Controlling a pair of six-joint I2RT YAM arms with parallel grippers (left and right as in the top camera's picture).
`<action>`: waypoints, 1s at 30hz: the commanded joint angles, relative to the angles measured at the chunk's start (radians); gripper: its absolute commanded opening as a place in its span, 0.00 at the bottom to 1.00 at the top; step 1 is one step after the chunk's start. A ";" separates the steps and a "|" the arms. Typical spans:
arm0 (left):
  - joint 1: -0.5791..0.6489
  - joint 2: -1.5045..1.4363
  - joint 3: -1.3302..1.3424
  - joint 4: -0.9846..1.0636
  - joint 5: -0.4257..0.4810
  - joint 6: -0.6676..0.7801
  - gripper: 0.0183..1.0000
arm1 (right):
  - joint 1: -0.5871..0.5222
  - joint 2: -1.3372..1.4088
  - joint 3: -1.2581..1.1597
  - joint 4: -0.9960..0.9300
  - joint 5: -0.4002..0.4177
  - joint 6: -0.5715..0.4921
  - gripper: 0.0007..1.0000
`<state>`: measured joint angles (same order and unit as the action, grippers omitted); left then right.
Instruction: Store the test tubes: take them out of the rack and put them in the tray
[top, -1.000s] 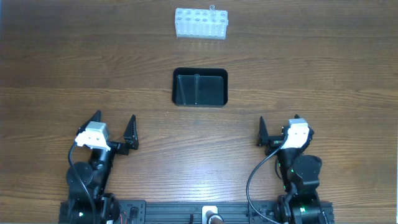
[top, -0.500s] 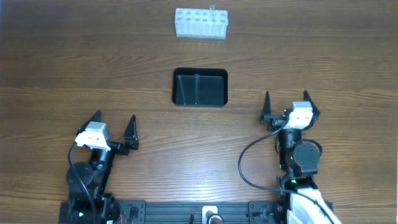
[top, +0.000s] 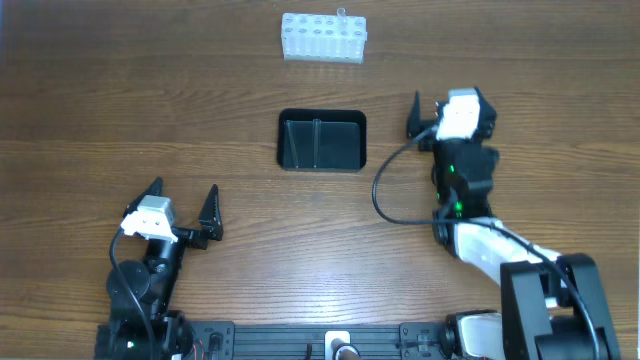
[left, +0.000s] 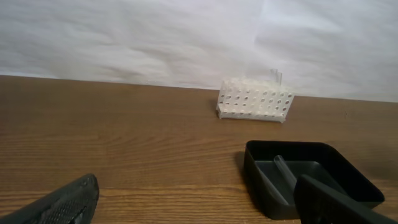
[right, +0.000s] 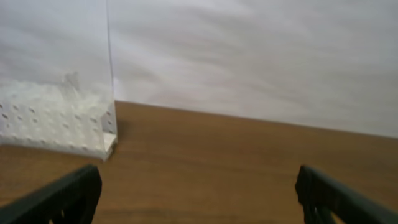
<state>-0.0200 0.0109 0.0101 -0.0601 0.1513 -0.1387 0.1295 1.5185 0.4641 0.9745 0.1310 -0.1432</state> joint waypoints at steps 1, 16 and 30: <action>0.006 -0.006 -0.004 -0.002 0.013 -0.006 1.00 | 0.050 0.057 0.136 -0.121 -0.010 0.012 0.99; 0.006 -0.006 -0.004 -0.002 0.013 -0.006 1.00 | 0.251 0.359 0.530 -0.267 0.041 0.098 0.99; 0.006 -0.006 -0.004 -0.002 0.013 -0.006 1.00 | 0.309 0.542 0.784 -0.436 0.155 0.130 0.99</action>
<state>-0.0200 0.0109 0.0101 -0.0601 0.1513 -0.1387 0.4366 2.0472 1.2148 0.5362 0.2520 -0.0429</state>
